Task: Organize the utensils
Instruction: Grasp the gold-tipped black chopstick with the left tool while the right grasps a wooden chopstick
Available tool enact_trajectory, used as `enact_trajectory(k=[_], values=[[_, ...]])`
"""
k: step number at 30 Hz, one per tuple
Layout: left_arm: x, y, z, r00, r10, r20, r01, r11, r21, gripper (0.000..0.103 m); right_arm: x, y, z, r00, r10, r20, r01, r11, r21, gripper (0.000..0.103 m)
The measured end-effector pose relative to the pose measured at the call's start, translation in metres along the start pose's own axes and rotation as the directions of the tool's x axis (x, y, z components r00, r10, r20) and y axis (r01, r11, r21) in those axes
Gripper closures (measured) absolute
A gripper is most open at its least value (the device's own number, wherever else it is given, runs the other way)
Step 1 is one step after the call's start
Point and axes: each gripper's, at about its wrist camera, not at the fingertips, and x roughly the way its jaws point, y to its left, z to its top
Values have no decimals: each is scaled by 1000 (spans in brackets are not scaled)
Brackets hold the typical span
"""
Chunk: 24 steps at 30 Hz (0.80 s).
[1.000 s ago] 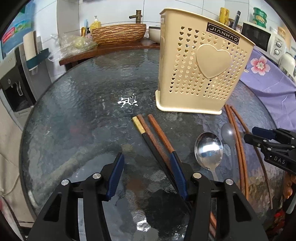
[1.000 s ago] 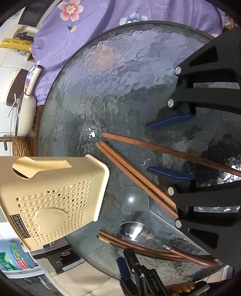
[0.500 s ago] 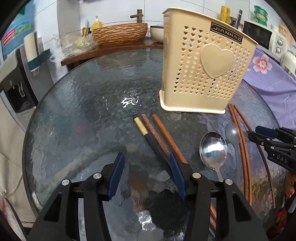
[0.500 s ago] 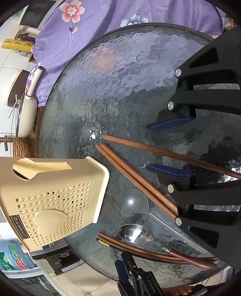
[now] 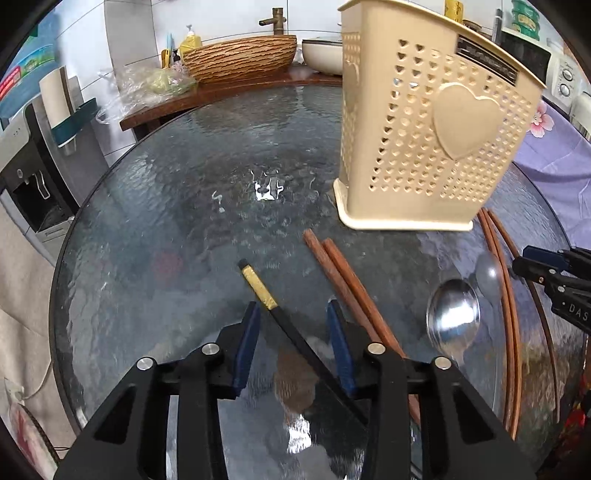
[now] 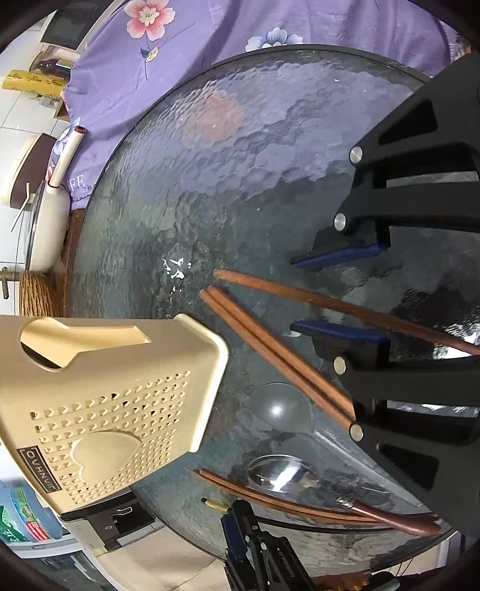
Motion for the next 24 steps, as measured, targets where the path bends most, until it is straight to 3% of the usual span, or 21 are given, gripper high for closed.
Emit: enact_trajectory(k=[2,7,20,24], values=[[3,1,5,1000,-5,-6,5,1000,5,79,3,1,4,1000,-2,-5,2,1000,2,79],[7,-2,11,1000,-5,-11,5,1000,16,89,13,-1,20,1000,-7,-12,7,1000,15,87],[7,-3,14,999,-35,-12,35,999,-11,94,22,-7,33,1000,-10,-11,10,999,54,95],[7,2,15,997,-74,-9,74,996,-45,96,22,-17,31,999,47,8,-48,993,111,96]])
